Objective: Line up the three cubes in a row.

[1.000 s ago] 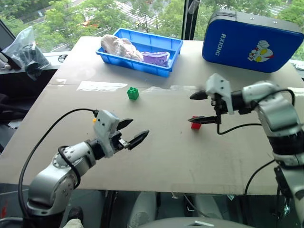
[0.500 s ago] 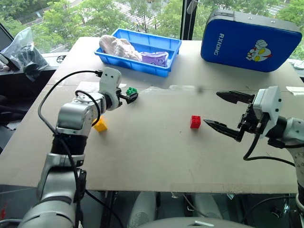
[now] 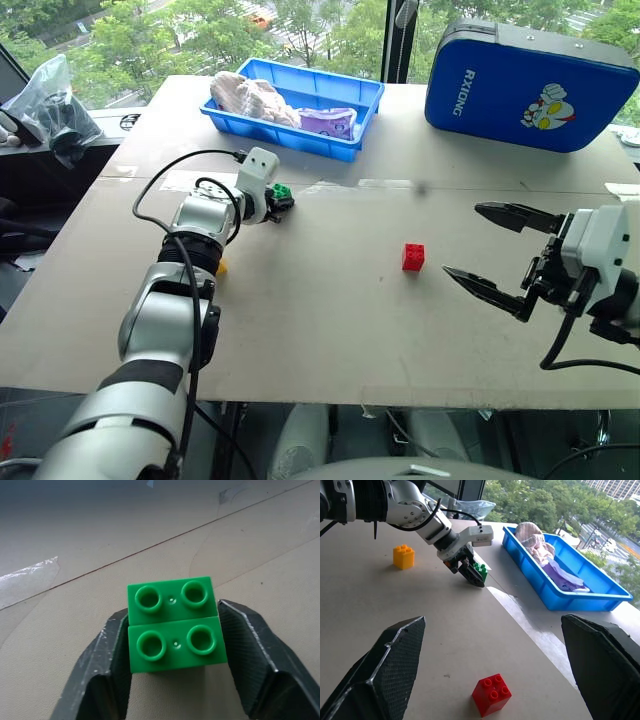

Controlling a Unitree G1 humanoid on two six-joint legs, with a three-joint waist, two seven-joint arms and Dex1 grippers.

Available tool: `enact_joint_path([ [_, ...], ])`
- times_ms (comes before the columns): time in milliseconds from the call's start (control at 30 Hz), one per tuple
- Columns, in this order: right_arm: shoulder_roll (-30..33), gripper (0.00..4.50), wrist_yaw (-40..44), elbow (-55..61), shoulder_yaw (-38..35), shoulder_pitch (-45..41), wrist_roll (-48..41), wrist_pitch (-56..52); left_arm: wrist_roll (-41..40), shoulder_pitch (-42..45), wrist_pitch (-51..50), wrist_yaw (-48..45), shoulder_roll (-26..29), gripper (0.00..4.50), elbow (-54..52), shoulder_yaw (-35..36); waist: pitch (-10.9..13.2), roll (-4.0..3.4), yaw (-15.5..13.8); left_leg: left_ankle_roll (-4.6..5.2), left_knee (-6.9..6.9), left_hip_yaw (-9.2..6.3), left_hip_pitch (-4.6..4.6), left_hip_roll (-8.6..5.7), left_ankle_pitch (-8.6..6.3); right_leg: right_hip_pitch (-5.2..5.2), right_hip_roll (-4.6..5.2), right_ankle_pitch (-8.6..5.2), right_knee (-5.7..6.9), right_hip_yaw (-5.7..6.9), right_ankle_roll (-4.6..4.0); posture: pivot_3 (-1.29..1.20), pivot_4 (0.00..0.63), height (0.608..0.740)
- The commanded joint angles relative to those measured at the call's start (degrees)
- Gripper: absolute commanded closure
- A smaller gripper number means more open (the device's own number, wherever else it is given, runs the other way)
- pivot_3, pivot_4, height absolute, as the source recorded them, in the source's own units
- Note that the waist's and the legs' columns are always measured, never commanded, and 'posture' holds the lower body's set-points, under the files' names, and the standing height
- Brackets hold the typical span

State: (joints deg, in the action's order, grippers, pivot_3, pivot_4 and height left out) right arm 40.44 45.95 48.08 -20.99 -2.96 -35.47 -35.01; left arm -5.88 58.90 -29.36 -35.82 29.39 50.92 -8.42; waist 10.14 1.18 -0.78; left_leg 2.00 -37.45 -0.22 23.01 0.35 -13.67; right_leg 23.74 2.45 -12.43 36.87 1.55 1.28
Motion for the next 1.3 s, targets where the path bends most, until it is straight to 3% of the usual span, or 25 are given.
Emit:
enact_joint_path([
  [33, 1.0, 0.00, -0.6, 1.6, -1.8, 1.1, -1.0, 2.3, 1.9, 1.8, 2.6, -1.6, 0.4, 3.17, 1.3, 0.6, 0.0, 0.00, 0.0, 0.00, 0.00, 0.01, 0.00, -0.01, 0.00, 0.00, 0.01, 0.00, 0.00, -0.01, 0.01, 0.00, 0.150, 0.740],
  [133, 1.5, 0.00, 0.2, 1.0, -2.3, 1.9, -2.3, 3.3, 1.4, 1.6, 4.8, -5.9, 1.2, 3.17, -0.2, 1.2, 0.0, 0.02, 0.0, 0.00, -0.02, 0.04, 0.00, -0.01, 0.00, 0.00, 0.02, -0.01, 0.00, -0.03, 0.03, 0.00, 0.150, 0.740],
  [300, 2.1, 0.00, 2.3, -1.5, -3.3, 4.4, -2.6, 6.2, -3.5, -1.8, 6.8, -24.5, 2.8, 3.17, -12.9, 0.4, 0.0, 0.03, 0.0, 0.00, -0.03, 0.02, 0.03, -0.01, 0.00, 0.00, 0.02, 0.00, 0.00, -0.02, 0.00, 0.00, 0.150, 0.740],
  [400, 2.6, 0.00, 3.1, -3.0, -3.5, 4.8, -2.7, 7.7, -0.6, -3.6, 15.4, -27.1, 2.8, 3.17, -15.2, -1.7, 0.0, 0.03, 0.0, 0.00, -0.03, 0.05, 0.03, 0.00, 0.00, 0.00, 0.02, 0.00, -0.01, -0.06, -0.01, 0.00, 0.150, 0.740],
  [500, 3.4, 0.00, 5.0, -5.4, -3.0, 5.2, -2.6, 9.1, 0.1, -3.3, 19.4, -38.0, 2.7, 3.17, -15.5, -5.8, 0.0, 0.03, 0.0, 0.01, -0.05, 0.07, -0.01, -0.01, 0.00, -0.01, 0.01, 0.00, 0.02, -0.08, -0.01, 0.00, 0.150, 0.740],
  [600, 4.8, 0.00, 7.3, -7.2, -3.0, 5.6, -2.4, 10.1, 1.9, -2.1, 22.0, -43.0, 1.3, 3.17, -15.0, -9.3, 0.0, 0.03, 0.0, 0.01, -0.08, 0.09, 0.00, -0.01, 0.01, -0.01, -0.01, -0.01, 0.03, -0.08, 0.00, 0.00, 0.150, 0.740],
  [933, 5.6, 0.00, 9.4, -8.7, -1.9, 7.7, -1.5, 13.2, 6.4, -2.2, 30.1, -47.5, -1.6, 3.17, -11.4, -13.0, 0.0, 0.03, 0.0, 0.02, -0.12, 0.03, 0.00, 0.05, 0.00, -0.01, -0.17, -0.03, 0.04, -0.09, 0.03, 0.00, 0.150, 0.740],
  [1300, 6.8, 0.00, 11.7, -9.5, -2.6, 12.8, 0.9, 16.0, 9.5, -3.3, 29.4, -47.2, -1.9, 3.17, -11.4, -13.5, 0.0, 0.03, 0.0, 0.02, -0.21, 0.05, 0.02, 0.06, 0.00, -0.02, -0.18, -0.11, 0.05, -0.14, 0.19, 0.00, 0.150, 0.740],
])
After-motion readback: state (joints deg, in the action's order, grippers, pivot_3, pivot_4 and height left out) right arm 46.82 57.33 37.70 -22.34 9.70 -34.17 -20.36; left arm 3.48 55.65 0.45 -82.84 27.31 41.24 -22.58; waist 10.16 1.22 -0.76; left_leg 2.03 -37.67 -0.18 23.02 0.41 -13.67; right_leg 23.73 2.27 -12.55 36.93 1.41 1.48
